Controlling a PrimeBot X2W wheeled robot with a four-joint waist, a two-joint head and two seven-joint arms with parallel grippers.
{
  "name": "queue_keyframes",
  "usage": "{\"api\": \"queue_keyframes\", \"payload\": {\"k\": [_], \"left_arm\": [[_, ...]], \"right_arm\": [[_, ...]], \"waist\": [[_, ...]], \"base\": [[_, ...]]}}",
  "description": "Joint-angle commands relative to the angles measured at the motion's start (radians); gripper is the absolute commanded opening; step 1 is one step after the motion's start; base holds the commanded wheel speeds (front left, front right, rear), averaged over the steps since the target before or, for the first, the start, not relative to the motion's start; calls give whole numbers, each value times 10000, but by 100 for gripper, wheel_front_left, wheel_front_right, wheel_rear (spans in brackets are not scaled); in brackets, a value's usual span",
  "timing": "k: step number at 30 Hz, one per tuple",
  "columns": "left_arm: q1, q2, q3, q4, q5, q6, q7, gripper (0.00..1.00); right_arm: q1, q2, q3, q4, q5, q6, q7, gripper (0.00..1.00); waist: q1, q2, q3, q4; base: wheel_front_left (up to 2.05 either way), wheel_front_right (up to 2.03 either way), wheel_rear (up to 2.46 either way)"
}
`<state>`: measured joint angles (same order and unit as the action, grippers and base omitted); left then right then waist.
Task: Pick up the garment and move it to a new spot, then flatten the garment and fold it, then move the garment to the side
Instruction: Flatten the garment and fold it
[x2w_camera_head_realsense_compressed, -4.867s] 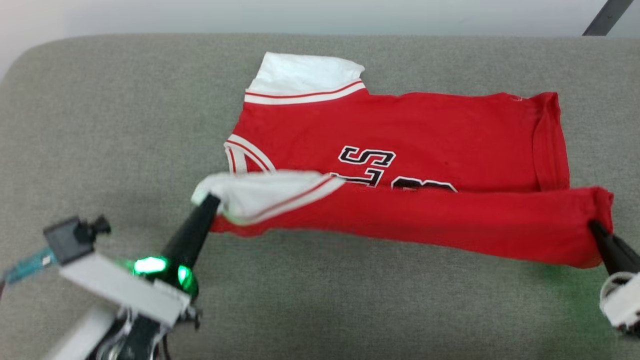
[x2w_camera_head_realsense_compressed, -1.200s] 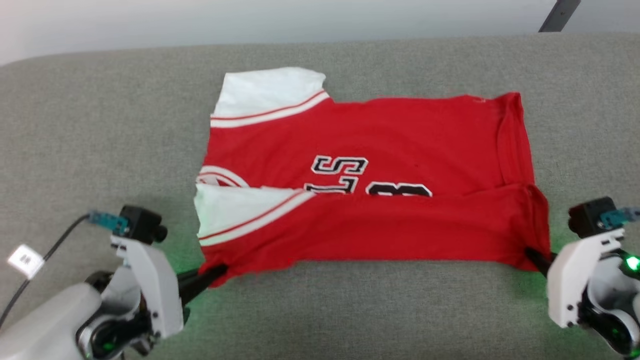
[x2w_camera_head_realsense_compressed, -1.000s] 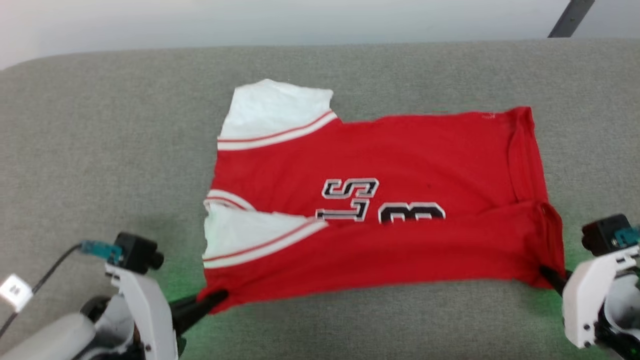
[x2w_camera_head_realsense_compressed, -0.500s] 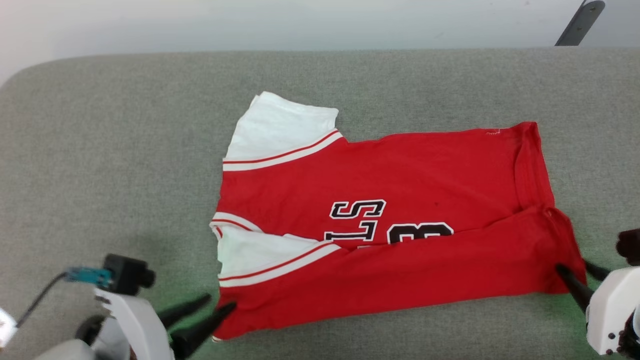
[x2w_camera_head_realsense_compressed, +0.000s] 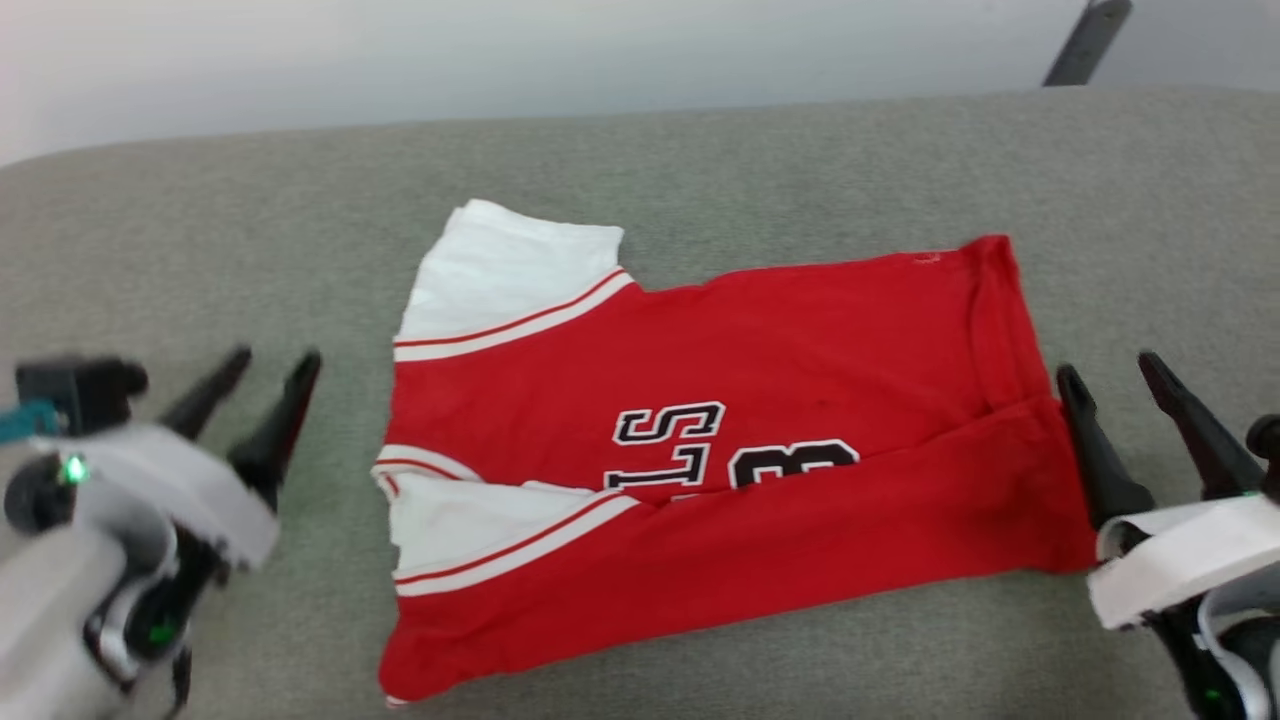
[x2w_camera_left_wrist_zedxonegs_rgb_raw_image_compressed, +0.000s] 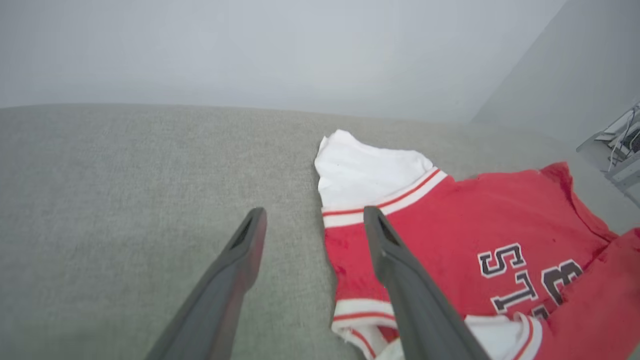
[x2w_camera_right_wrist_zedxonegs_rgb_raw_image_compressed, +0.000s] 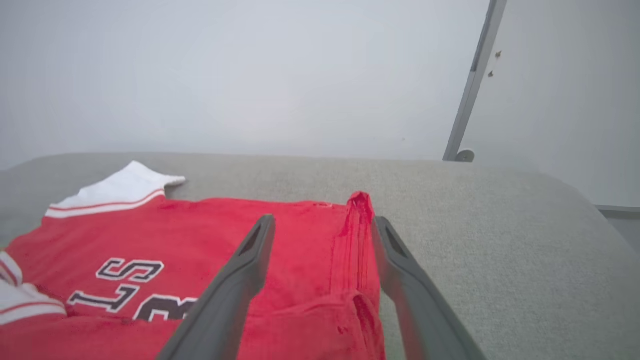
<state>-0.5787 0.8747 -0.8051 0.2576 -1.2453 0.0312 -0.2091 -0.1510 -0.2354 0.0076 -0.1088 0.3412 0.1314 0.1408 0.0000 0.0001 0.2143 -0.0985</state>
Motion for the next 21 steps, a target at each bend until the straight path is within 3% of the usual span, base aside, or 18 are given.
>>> {"api": "queue_keyframes", "payload": {"k": [1, 6, 13, 18, 21], "left_arm": [[-311, -129, 51, 186, 105, -102, -65, 100], [-1794, -829, 39, 2062, 455, -590, 201, 100], [-3841, -1190, 74, 4916, 378, -1062, 1642, 100], [-5308, -1095, -276, 6434, 377, -1323, 3879, 100], [-5823, -1077, -688, 6899, 330, -1493, 5779, 100]], "right_arm": [[-57, 133, 2, -7, -55, -16, -151, 100], [-158, 924, 145, -103, -61, -16, -709, 100], [-89, 1428, 369, -448, -47, -16, -974, 100], [-81, 1627, 569, -324, 22, -16, -1151, 100], [-189, 1677, 762, -190, 55, -16, -1321, 100]], "waist": [[0, -1, 136, -305], [0, -1, 276, -1059], [0, -1, 792, -2278], [0, -1, 1319, -2836], [0, -1, 1587, -3058]], "base": [[0, 0, 0], [0, 0, 0], [0, 0, 0], [0, 0, 0], [0, 0, 0]]}}
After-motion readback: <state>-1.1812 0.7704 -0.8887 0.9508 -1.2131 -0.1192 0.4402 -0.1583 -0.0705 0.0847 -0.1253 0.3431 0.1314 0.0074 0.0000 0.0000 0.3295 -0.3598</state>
